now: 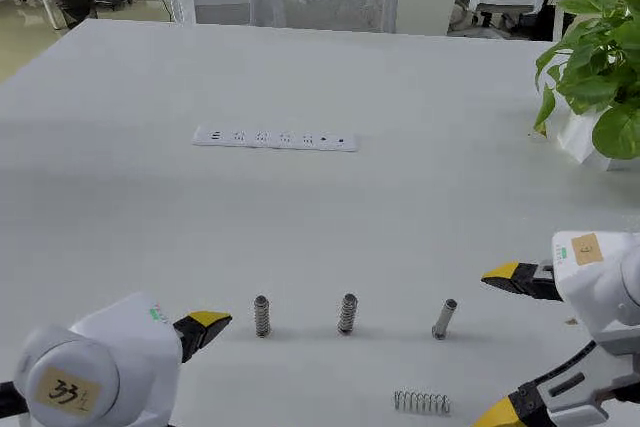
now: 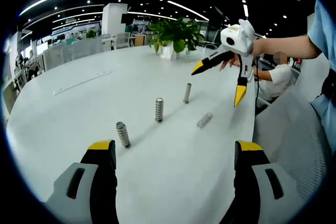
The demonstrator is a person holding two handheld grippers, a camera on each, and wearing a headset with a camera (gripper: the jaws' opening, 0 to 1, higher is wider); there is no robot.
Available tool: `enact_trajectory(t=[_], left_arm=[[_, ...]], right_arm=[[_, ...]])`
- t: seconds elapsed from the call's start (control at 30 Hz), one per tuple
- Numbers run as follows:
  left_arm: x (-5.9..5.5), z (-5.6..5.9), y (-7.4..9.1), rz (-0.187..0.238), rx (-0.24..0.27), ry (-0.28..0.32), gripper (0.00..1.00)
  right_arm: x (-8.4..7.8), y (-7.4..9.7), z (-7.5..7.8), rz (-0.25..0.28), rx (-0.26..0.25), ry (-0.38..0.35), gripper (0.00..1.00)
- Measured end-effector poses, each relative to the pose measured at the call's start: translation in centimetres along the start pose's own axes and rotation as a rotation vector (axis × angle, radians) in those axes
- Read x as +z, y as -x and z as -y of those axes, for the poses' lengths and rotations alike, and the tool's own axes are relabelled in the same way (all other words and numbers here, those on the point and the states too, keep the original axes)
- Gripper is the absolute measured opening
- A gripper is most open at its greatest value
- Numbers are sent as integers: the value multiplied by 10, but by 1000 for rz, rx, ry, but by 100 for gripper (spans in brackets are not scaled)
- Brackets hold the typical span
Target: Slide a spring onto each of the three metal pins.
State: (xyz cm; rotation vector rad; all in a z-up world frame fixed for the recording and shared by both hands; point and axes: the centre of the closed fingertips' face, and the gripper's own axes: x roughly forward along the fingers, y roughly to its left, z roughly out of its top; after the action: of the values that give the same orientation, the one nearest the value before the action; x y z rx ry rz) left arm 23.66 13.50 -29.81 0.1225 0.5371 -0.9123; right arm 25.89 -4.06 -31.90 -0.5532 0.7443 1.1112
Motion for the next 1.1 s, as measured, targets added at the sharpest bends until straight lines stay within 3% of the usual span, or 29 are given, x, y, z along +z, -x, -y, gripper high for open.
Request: enact_trajectory(t=[0.17, 0.3, 0.73, 1.1], left_arm=[[-1, 4, -3, -9, -17, -8, 92], [-1, 6, -8, -13, -28, -8, 92], [-1, 16, -25, -37, -92, -40, 88], [15, 36, -58, 27, -187, -155, 69]], right_arm=[[-12, 7, -5, 20, -23, -43, 99], [-13, 15, -8, 71, -54, -93, 98], [-25, 32, -18, 118, -115, -172, 97], [-32, 35, -31, 135, -126, -221, 96]])
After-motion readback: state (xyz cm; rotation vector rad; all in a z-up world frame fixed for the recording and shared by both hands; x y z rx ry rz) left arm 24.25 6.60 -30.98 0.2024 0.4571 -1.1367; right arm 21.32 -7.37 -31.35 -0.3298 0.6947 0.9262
